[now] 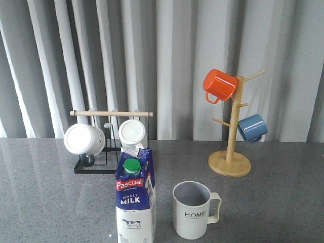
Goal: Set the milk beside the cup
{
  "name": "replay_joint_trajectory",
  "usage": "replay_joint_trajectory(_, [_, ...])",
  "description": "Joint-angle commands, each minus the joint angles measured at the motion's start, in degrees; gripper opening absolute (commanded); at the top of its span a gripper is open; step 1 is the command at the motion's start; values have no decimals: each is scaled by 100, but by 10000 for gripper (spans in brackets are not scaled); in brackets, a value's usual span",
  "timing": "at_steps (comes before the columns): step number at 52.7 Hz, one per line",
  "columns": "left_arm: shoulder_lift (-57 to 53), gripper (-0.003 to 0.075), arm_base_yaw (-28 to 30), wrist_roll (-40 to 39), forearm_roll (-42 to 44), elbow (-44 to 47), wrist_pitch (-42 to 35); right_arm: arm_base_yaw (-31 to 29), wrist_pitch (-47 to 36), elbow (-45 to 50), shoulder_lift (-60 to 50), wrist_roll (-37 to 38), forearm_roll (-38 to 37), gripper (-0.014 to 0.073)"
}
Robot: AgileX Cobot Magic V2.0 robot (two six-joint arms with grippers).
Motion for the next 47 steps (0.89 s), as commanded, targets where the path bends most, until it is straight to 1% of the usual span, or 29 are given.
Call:
replay_joint_trajectory(1, [-326,-8,374,-906,838,387,132,-37,-315,-175,-53,-11,5,-3])
replay_joint_trajectory(3, [-462,-8,609,-1307,1074,636,237,-37,-315,-175,-53,-11,5,-3])
replay_joint_trajectory(8, [-747,-8,1069,-2014,1532,1211,347,-37,-315,-175,-53,-11,5,-3])
replay_joint_trajectory(19, [-1320,-8,2250,-3580,2479,2397,1059,-37,-315,-175,-53,-11,5,-3])
replay_joint_trajectory(23, [-1511,-8,2494,-4055,3091,2748,1266,-37,-315,-175,-53,-11,5,-3])
replay_joint_trajectory(27, [-1765,-8,2606,-4472,3602,3095,1463,-37,-315,-175,-53,-11,5,-3])
replay_joint_trajectory(29, [-1927,-8,2628,-4551,3704,3271,1492,-37,-315,-175,-53,-11,5,-3])
replay_joint_trajectory(38, [-2894,-8,2831,-4650,3661,4149,1495,-37,-315,-175,-53,-11,5,-3])
replay_joint_trajectory(47, [-3928,-8,3372,-5010,3685,4991,1732,-37,-315,-175,-53,-11,5,-3])
